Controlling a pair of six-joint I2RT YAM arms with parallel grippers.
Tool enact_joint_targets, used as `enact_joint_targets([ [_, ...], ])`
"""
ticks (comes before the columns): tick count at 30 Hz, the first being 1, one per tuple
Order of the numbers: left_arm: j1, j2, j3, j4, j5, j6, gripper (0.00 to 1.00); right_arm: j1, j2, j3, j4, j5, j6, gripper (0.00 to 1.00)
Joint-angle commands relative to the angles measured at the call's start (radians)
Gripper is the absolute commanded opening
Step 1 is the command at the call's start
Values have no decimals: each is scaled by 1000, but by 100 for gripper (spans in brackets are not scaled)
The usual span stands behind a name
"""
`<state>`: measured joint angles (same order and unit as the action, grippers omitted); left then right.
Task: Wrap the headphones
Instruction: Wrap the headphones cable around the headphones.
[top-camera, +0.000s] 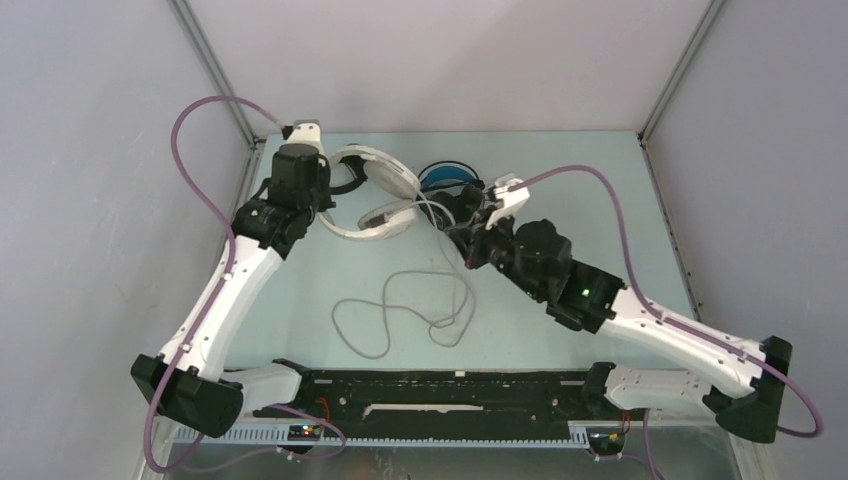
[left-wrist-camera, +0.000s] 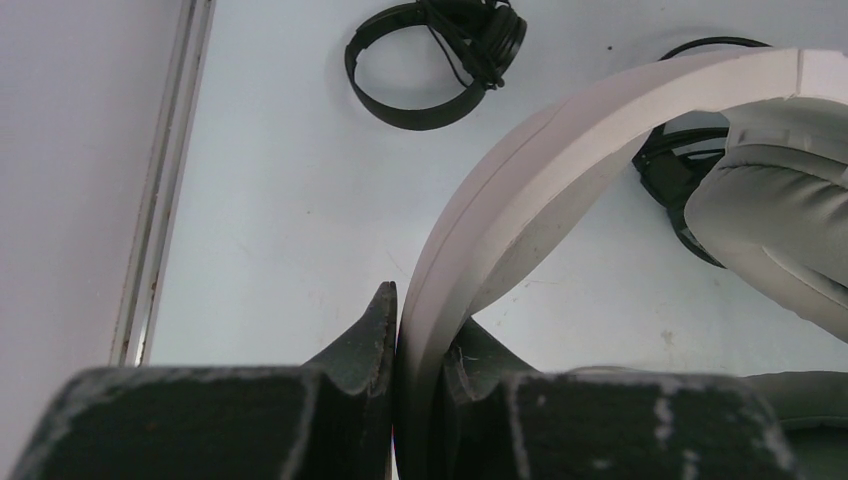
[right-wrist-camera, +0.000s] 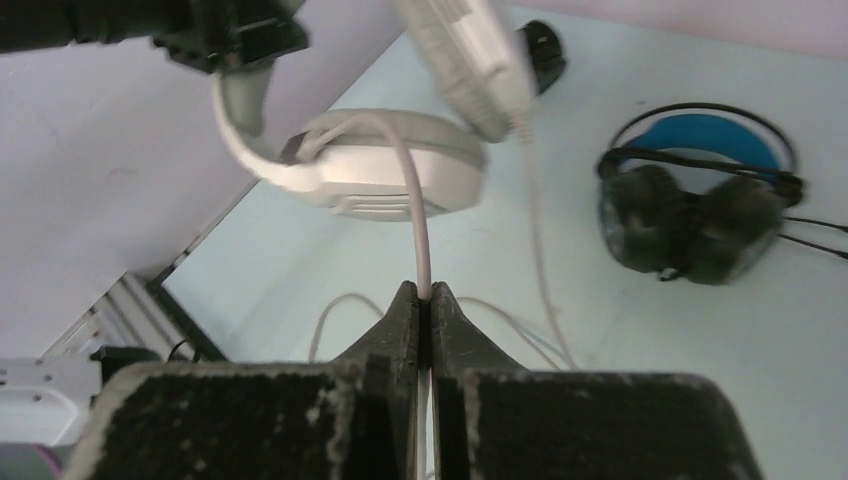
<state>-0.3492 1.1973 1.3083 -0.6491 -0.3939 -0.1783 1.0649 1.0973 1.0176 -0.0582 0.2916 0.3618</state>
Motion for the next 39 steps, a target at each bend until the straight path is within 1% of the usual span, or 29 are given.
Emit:
enact_joint_targets([
  [1,38,-44,-3,81,-4,-10,0,-82,-58,-16,-130,66,4,0],
  [4,62,-35,27,44,-9,-21,0,-167,-84,-39,-187,59,40,0],
  [9,73,-76,17,67,-29,-13,0,-263,-125,-119,-262,91,115,0],
  [10,74,-80,20,69,-21,-9,0,-281,-132,-141,-264,93,124,0],
  [13,75,-98,21,80,39,0,0,-313,-127,-202,-257,87,134,5],
  [15,75,-114,18,79,74,-4,0,-328,-112,-230,-265,96,146,12],
  [16,75,-123,17,78,87,-4,0,-333,-104,-241,-271,111,148,18],
  [18,75,-143,12,77,122,-1,0,-335,-90,-260,-266,135,135,39],
  [19,75,-153,8,77,143,0,0,-335,-83,-263,-259,132,120,46],
  [20,75,-163,4,78,162,0,0,-334,-83,-261,-249,126,103,50],
  [22,75,-181,2,72,197,-9,0,-335,-106,-261,-218,92,67,55],
  [25,75,-209,0,65,242,-15,0,-334,-163,-263,-132,-39,-39,67],
  [28,75,-231,1,64,273,-21,0,-332,-208,-261,-28,-194,-134,72],
  [30,75,-237,9,52,308,-21,0,-330,-242,-264,34,-295,-178,74],
  [34,75,-242,23,36,362,-30,0,-329,-304,-327,249,-634,-274,79],
  [36,75,-249,23,39,385,-29,0,-328,-311,-324,287,-717,-285,80],
  [39,75,-258,26,53,469,-18,0,-329,-292,-324,340,-823,-285,79],
])
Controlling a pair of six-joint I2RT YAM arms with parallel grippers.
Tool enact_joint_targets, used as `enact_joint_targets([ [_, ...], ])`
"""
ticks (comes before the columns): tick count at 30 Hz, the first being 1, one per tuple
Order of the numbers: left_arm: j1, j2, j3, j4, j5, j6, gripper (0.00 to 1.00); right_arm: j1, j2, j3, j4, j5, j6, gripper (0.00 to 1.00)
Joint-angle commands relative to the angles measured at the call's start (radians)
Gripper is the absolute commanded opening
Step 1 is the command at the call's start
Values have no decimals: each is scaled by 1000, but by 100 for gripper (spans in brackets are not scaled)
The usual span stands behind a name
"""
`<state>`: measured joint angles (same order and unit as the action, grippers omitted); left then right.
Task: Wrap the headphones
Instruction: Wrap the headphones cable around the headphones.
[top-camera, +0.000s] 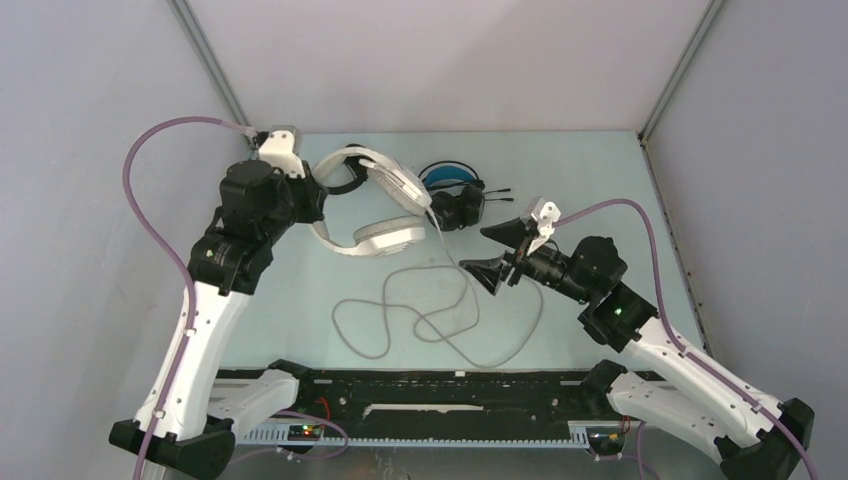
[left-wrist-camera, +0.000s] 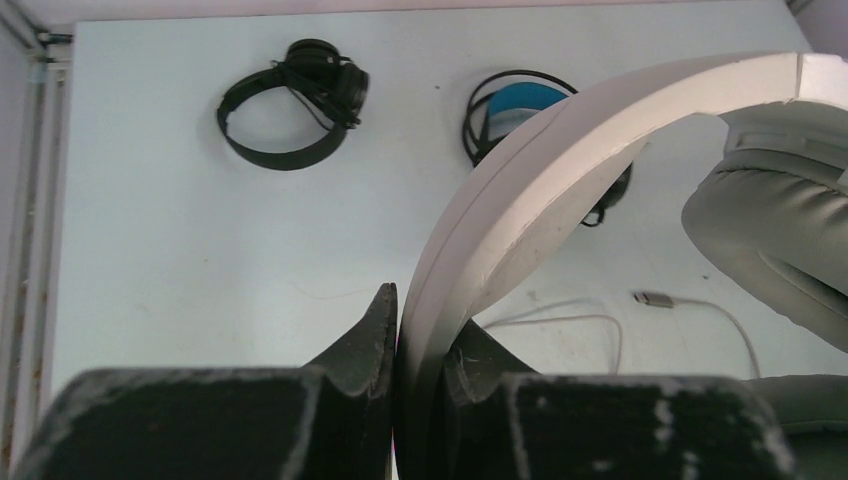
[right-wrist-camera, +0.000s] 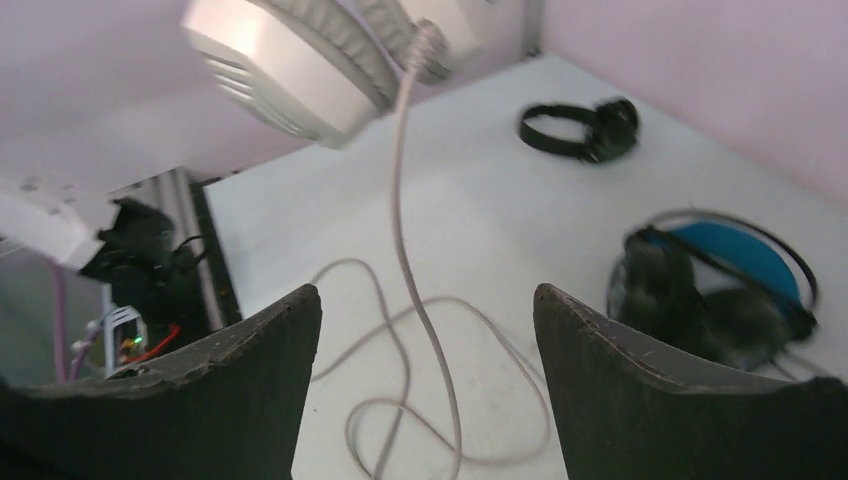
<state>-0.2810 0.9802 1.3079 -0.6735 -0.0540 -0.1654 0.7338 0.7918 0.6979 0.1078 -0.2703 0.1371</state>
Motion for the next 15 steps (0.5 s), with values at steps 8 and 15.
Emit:
enact_joint_targets([
  [8,6,-59,36,128,322,-83,0,12,63,-24,215,-207,-96,72],
  [15,6,-47,60,166,391,-143,0,65,98,-35,230,-185,-111,62],
])
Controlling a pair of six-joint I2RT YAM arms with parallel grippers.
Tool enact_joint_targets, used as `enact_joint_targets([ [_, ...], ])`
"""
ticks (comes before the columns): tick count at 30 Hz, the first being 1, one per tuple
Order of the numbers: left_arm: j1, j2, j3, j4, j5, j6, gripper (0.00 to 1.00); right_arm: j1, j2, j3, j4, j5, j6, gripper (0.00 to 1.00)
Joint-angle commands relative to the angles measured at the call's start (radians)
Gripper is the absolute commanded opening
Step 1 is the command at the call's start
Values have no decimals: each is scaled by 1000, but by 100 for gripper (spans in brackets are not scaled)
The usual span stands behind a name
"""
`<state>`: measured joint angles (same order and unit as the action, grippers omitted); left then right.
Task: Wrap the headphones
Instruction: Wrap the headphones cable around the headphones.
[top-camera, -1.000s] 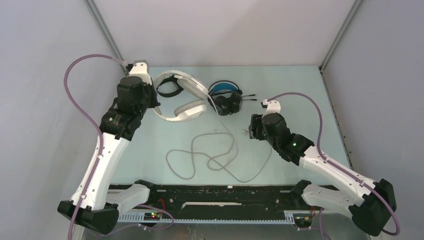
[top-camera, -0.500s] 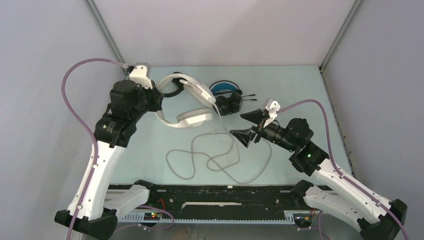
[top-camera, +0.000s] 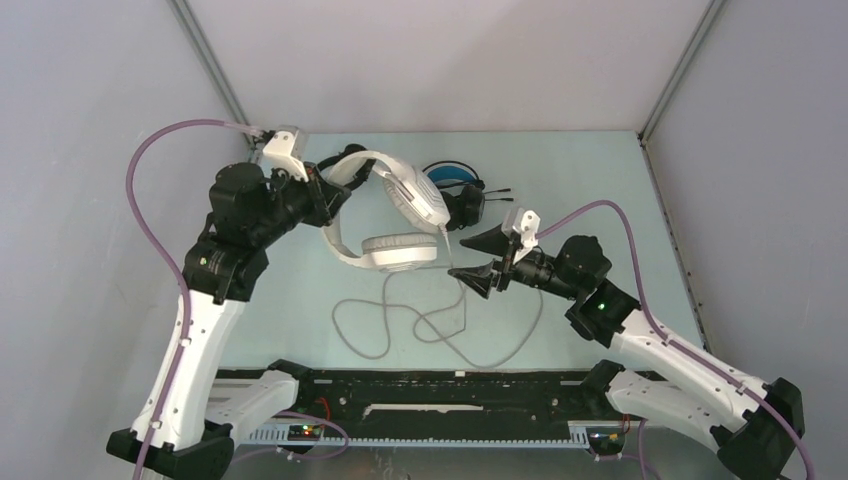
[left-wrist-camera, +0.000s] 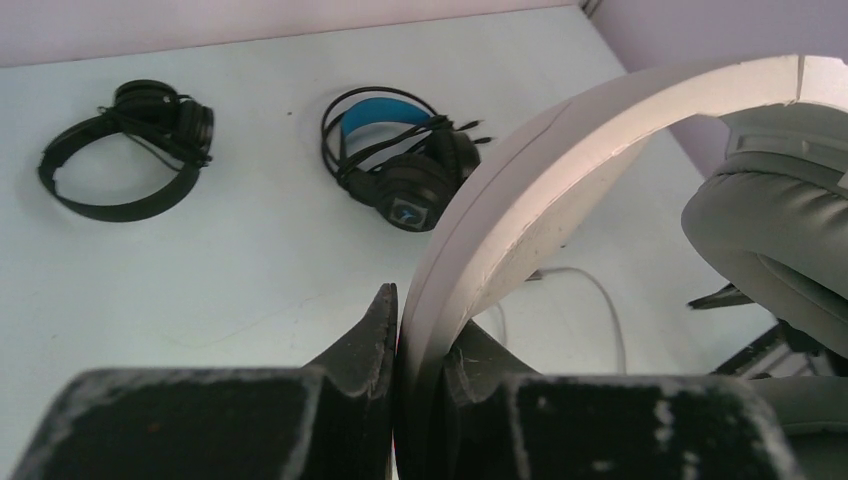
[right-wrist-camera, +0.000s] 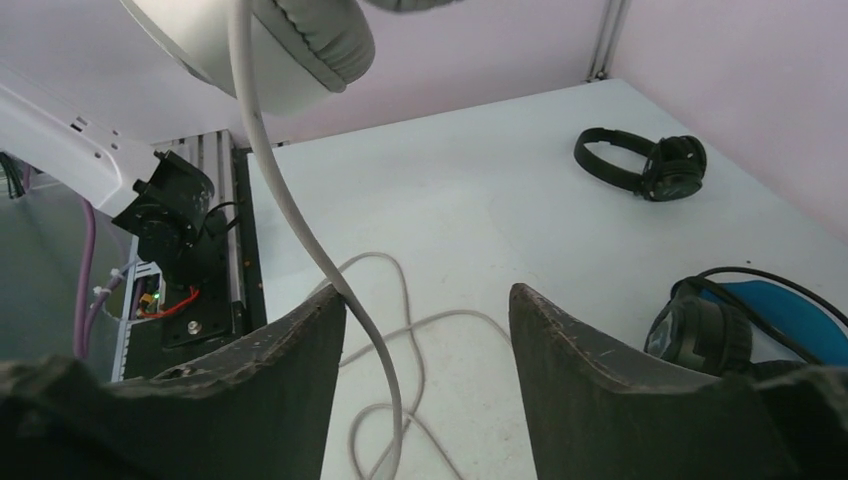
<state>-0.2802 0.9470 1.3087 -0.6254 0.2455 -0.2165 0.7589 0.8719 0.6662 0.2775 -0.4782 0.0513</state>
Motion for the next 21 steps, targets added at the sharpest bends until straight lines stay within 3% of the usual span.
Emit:
enact_joint_targets([
  [1,6,-13,61,126,98,-101,0,55,25,-9,67,31,-30,61],
  [8,6,-16,55,153,121,-135,0,167,77,-42,124,91,-30,59],
  [13,7,-18,78,134,134,-136,0,173,79,-102,203,108,-11,50],
  [17,7,-23,99,139,177,-163,0,173,80,-127,234,104,8,36],
  [21,7,-33,104,165,202,-198,0,173,98,-145,290,95,35,33],
])
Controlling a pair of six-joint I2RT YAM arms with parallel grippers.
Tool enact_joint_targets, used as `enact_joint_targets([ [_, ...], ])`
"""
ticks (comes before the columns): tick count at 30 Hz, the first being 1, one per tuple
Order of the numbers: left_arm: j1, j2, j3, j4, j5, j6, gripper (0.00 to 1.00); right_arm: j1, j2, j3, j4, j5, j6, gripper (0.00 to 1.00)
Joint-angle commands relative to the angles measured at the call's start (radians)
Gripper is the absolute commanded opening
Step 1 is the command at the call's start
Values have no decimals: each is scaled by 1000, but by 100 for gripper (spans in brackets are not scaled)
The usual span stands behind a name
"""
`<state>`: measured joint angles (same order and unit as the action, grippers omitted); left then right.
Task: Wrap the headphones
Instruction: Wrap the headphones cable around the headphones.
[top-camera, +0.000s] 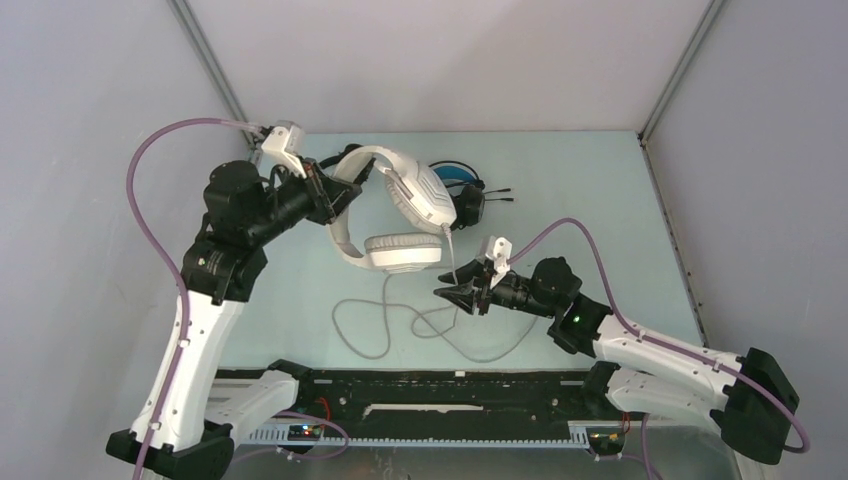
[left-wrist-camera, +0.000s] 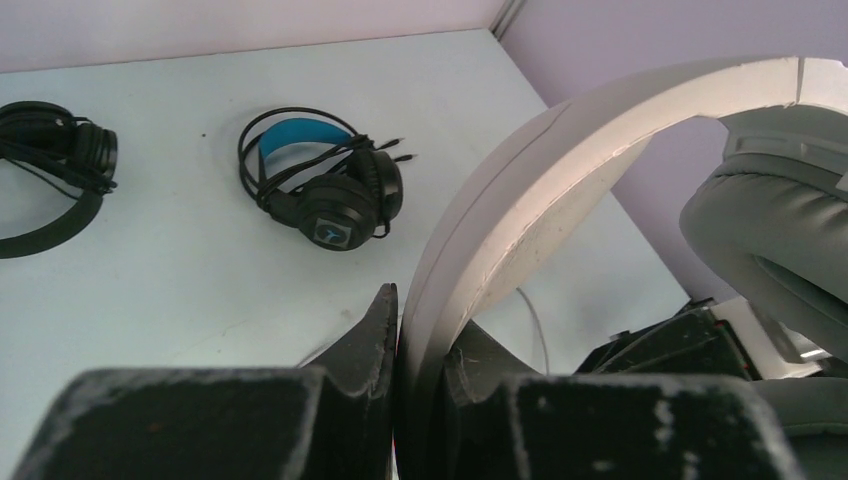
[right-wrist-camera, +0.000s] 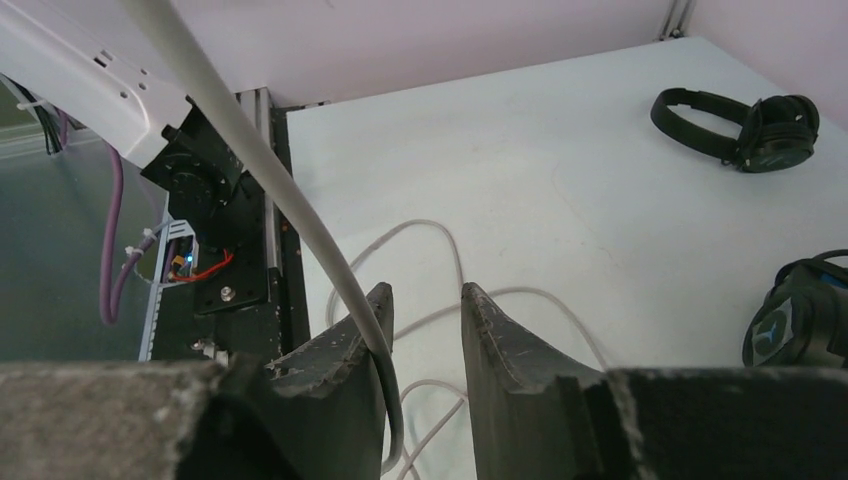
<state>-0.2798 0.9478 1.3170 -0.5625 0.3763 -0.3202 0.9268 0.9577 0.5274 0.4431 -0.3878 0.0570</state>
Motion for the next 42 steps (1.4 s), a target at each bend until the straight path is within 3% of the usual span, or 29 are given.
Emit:
enact_joint_targets([
  [1,7,-37,95,110,76,-102,0,6,24,-7,138,1,36,34],
  [5,7,-46,90,143,96,-130,0,11,58,-6,197,-12,64,39],
  [13,8,-62,72,199,142,-197,0,35,128,-10,262,4,102,40],
  [20,8,-75,17,319,293,-313,0,9,190,6,376,18,91,7],
  [24,7,-90,-93,455,404,-410,0,-32,202,72,335,-17,65,0],
  [33,-37,-100,-275,514,533,-429,0,-55,215,127,266,30,46,0],
  [42,-173,-77,-248,307,555,-225,0,-92,236,200,186,32,34,0],
])
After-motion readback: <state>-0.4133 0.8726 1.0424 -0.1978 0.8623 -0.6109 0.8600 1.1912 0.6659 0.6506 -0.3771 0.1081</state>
